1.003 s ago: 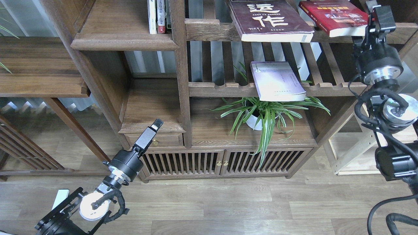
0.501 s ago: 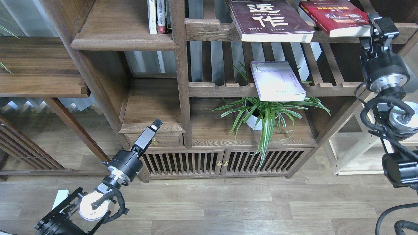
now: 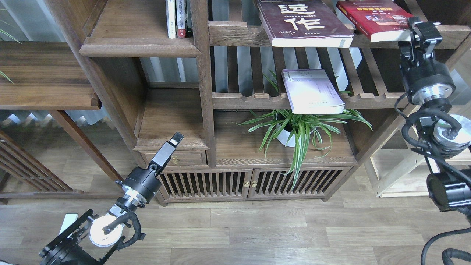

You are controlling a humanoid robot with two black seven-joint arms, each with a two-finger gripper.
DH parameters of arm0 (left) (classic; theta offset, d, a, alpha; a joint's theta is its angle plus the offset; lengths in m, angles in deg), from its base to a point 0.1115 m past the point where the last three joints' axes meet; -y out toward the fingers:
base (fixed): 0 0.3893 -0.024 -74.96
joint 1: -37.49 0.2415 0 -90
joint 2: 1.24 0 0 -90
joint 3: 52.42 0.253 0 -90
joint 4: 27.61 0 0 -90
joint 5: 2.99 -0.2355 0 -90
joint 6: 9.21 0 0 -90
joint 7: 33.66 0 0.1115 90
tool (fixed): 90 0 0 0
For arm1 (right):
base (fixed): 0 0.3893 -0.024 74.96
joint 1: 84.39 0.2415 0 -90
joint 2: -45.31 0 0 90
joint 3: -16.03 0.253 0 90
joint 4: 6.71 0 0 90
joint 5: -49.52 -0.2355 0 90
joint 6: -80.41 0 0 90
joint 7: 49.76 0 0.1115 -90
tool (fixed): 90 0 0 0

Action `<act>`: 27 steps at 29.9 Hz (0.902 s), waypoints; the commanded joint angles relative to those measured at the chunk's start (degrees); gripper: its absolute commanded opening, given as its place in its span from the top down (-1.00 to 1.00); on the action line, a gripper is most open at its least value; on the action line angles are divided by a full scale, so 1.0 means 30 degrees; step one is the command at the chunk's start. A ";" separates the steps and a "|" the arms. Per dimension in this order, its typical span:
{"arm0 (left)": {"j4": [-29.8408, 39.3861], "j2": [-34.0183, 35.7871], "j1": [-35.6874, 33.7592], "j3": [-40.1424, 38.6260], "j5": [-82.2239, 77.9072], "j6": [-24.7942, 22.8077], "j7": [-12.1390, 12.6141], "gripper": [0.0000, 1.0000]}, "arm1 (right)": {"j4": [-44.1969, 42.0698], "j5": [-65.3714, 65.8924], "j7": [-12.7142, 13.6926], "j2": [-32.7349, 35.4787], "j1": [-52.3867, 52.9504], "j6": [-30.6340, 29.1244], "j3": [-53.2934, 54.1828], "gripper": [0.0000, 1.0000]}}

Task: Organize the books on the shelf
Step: 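Raise the right gripper up toward the red book on the top shelf, then grasp the red book with the right gripper and pull it off the shelf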

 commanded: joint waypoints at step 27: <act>-0.0810 0.0206 -0.0162 0.0031 0.0380 0.0005 0.0000 -0.98 | 0.0098 0.0029 -0.0121 0.0979 -0.2309 -0.3678 0.0340 0.57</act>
